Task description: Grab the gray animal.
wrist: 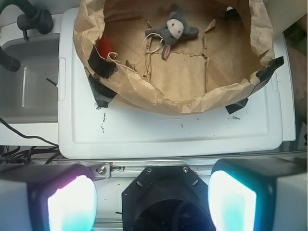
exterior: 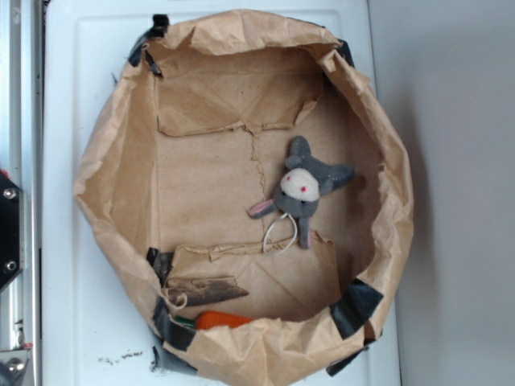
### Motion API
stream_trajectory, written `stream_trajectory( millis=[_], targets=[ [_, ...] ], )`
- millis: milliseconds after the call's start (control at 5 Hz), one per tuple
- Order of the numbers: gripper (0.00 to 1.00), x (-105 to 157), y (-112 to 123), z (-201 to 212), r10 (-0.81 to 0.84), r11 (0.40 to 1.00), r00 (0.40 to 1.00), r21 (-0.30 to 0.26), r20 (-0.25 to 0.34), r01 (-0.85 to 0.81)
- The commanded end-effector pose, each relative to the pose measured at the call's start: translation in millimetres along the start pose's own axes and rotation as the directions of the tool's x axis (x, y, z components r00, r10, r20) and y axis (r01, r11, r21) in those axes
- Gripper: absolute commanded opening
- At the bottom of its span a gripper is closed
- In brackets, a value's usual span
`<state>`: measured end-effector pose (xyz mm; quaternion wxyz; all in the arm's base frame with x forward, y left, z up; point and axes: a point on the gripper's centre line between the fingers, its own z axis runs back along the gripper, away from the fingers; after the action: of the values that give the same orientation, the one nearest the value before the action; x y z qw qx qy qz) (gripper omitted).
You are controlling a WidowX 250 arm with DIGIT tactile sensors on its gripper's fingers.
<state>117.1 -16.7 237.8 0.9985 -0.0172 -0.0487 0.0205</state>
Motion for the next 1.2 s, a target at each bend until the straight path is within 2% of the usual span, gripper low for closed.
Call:
stream_trajectory(
  millis=[0,200,400,600,1000],
  targets=[
    [1.0,0,0,0,0.0,1.0,1.0,0.0,0.0,0.0],
    [1.0,31,0,-1,0.16,0.987,0.985,-0.044,0.062,-0.157],
    [1.0,76,-40,-33,0.288,0.957,0.952,-0.078,0.101,-0.281],
    [1.0,127,1,-70,0.375,0.925,0.923,-0.102,0.088,-0.366],
    [1.0,127,1,-70,0.375,0.925,0.923,-0.102,0.088,-0.366]
  ],
)
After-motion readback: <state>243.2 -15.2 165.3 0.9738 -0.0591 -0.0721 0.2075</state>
